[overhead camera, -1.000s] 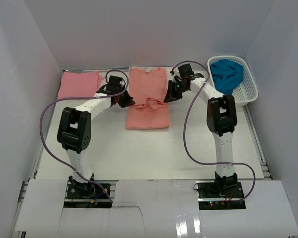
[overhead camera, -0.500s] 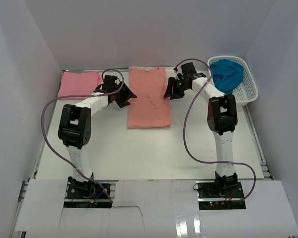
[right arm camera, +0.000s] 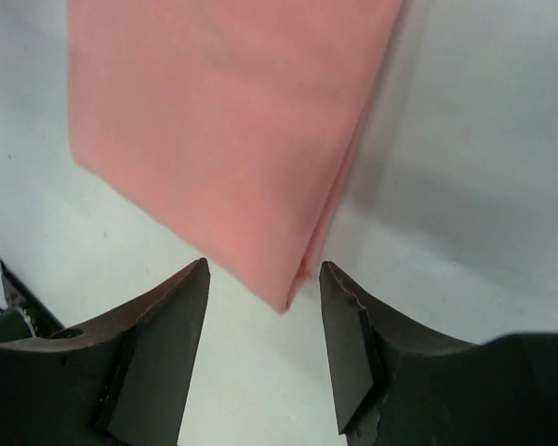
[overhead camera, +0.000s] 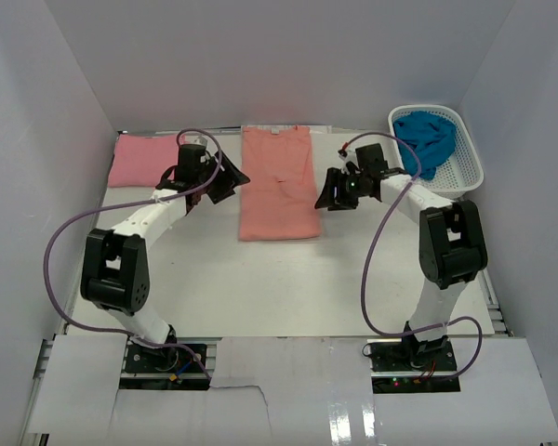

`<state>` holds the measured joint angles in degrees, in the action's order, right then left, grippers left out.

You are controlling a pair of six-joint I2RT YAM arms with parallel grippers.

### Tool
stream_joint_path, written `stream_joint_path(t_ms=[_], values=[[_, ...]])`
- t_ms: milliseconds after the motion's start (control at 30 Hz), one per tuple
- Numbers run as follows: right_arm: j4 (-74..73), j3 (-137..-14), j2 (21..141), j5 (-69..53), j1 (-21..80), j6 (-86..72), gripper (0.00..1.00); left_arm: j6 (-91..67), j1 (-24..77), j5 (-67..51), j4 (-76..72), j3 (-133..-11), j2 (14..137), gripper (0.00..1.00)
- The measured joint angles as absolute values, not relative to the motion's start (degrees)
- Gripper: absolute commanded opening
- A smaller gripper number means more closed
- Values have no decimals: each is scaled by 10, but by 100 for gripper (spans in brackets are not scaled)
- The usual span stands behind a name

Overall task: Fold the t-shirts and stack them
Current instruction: Fold the folded rectangular tshirt in 1/3 of the way

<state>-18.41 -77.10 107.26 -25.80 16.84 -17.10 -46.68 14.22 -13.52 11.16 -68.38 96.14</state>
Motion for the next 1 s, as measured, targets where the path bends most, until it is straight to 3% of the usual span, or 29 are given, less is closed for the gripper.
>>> stream_joint_path(t_ms=[100, 167, 200, 267, 600, 1000], values=[[-154, -686, 1041, -286, 168, -184, 50, -459, 145, -151, 95, -647, 926, 70], [-136, -653, 1040, -306, 168, -194, 33, -455, 150, -170, 80, -642, 931, 69], [-131, -644, 1041, -314, 168, -198, 20, -454, 154, -182, 69, -642, 940, 69], [-117, -634, 1044, -332, 168, -209, 9, -449, 165, -213, 46, -648, 968, 68], [-30, -620, 1064, -392, 168, -241, 8, -428, 284, -341, -14, -791, 1198, 63], [2, -620, 1142, -410, 168, -255, 8, -414, 294, -356, -11, -809, 1244, 62]])
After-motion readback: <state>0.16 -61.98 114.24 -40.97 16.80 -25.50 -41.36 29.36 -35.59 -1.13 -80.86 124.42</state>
